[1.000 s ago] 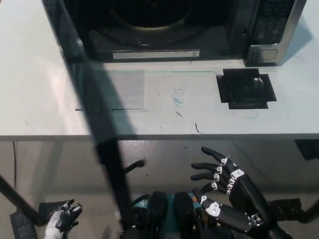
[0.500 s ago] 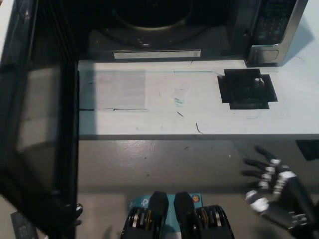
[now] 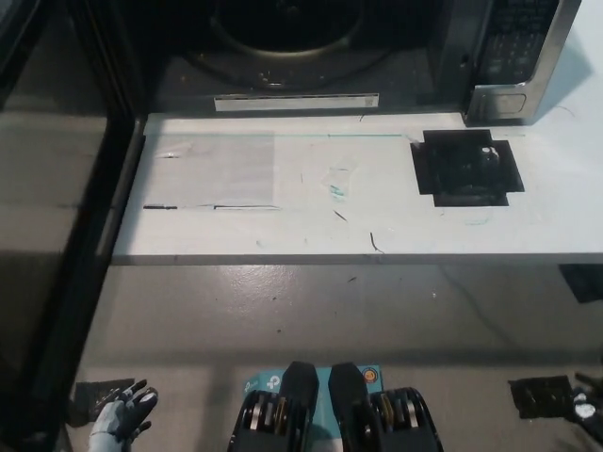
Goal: A microwave is kept infront of the robot with its door slightly ajar. The robot uses its right hand to push the door towards the left to open it.
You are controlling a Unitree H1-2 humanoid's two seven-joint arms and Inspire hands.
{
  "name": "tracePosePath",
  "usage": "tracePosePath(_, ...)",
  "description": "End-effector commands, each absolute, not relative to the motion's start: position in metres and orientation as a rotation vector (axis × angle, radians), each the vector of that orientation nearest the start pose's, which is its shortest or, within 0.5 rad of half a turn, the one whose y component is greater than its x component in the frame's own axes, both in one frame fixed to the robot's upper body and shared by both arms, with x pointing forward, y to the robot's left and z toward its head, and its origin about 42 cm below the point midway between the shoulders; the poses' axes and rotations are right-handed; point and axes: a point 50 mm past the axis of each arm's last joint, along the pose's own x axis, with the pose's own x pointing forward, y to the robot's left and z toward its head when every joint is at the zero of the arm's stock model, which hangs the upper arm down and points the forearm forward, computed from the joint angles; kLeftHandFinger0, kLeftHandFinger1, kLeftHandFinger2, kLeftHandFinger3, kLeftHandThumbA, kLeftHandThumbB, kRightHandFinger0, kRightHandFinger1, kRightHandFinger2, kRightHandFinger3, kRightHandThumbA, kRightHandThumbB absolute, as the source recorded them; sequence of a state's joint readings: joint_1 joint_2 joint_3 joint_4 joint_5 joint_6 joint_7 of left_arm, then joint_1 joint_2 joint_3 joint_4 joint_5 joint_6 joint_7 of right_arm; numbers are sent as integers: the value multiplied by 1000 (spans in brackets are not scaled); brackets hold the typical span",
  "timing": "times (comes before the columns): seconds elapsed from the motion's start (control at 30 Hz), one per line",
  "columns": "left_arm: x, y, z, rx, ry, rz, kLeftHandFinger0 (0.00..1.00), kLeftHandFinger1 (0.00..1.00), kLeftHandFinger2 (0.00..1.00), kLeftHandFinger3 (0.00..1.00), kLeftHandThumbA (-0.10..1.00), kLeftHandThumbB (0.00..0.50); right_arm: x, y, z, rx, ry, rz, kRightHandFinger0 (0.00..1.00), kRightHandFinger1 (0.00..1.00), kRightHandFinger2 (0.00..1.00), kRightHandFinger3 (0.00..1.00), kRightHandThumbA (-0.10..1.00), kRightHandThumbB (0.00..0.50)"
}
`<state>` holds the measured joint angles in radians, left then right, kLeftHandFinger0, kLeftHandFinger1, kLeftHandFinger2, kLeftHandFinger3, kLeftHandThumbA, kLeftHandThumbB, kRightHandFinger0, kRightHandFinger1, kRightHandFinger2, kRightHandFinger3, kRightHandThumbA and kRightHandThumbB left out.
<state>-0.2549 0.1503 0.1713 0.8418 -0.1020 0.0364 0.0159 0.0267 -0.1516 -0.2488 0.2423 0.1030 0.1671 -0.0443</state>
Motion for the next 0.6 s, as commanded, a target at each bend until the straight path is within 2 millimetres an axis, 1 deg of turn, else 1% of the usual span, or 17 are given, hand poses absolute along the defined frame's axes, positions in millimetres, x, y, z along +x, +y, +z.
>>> tracePosePath(0.0, 331, 307, -24, 7, 521, 204, 1000, 1000, 934, 866, 388, 120, 261, -348, 21, -25, 298, -425, 396, 619, 724, 909, 497, 163)
tracePosePath(0.03, 331, 307, -25, -1, 516, 204, 1000, 1000, 944, 863, 382, 113, 261, -349, 16, -27, 308, -436, 417, 623, 721, 899, 495, 159)
tracePosePath(0.07, 331, 307, -25, -22, 526, 211, 1000, 1000, 942, 862, 374, 127, 261, -349, 13, -18, 310, -443, 427, 626, 719, 888, 495, 170)
tracePosePath(0.1, 332, 307, -26, -29, 531, 216, 1000, 1000, 949, 836, 365, 133, 260, -349, 9, -10, 316, -449, 446, 644, 731, 883, 495, 172)
tracePosePath(0.13, 332, 307, -26, -29, 532, 217, 1000, 1000, 951, 834, 364, 133, 260, -349, 8, -8, 317, -450, 449, 645, 732, 882, 495, 173)
tracePosePath(0.17, 332, 307, -27, 5, 528, 213, 1000, 1000, 974, 769, 373, 136, 260, -349, 3, 12, 328, -459, 474, 664, 735, 881, 514, 201)
tracePosePath(0.2, 332, 307, -27, 8, 527, 212, 1000, 1000, 977, 764, 374, 137, 260, -349, 2, 14, 328, -460, 477, 666, 735, 881, 518, 203)
tracePosePath(0.23, 334, 307, -25, 2, 516, 204, 1000, 1000, 982, 792, 384, 129, 263, -346, 3, 14, 323, -460, 512, 692, 755, 885, 520, 199)
tracePosePath(0.27, 335, 307, -25, -9, 520, 204, 1000, 1000, 967, 860, 388, 135, 264, -343, 3, 20, 325, -459, 528, 705, 767, 897, 532, 211)
tracePosePath(0.3, 335, 306, -25, -50, 513, 223, 1000, 1000, 946, 838, 322, 154, 265, -342, 2, 22, 328, -461, 502, 691, 768, 902, 540, 224)
tracePosePath(0.33, 336, 306, -25, -51, 513, 220, 1000, 1000, 950, 850, 332, 146, 266, -341, 3, 17, 326, -464, 461, 669, 763, 902, 539, 219)
tracePosePath(0.37, 335, 305, -25, -34, 513, 208, 1000, 1000, 969, 904, 384, 139, 268, -340, 4, 19, 324, -467, 440, 650, 738, 886, 532, 230)
tracePosePath(0.4, 335, 305, -25, -18, 512, 196, 1000, 1000, 976, 926, 398, 136, 269, -338, 5, 23, 322, -471, 433, 644, 727, 875, 527, 230)
tracePosePath(0.43, 335, 305, -25, -18, 511, 196, 1000, 1000, 977, 928, 399, 137, 269, -338, 5, 23, 321, -471, 432, 643, 725, 872, 526, 231)
tracePosePath(0.47, 335, 305, -24, -29, 507, 202, 1000, 1000, 958, 888, 364, 138, 269, -338, 5, 15, 311, -465, 464, 645, 721, 873, 531, 224)
tracePosePath(0.5, 335, 304, -24, -35, 511, 204, 1000, 1000, 977, 900, 375, 147, 269, -338, 6, 12, 305, -464, 465, 640, 713, 866, 533, 231)
tracePosePath(0.57, 335, 304, -24, -38, 519, 203, 1000, 1000, 984, 904, 380, 151, 269, -337, 6, 11, 303, -467, 465, 638, 710, 862, 533, 231)
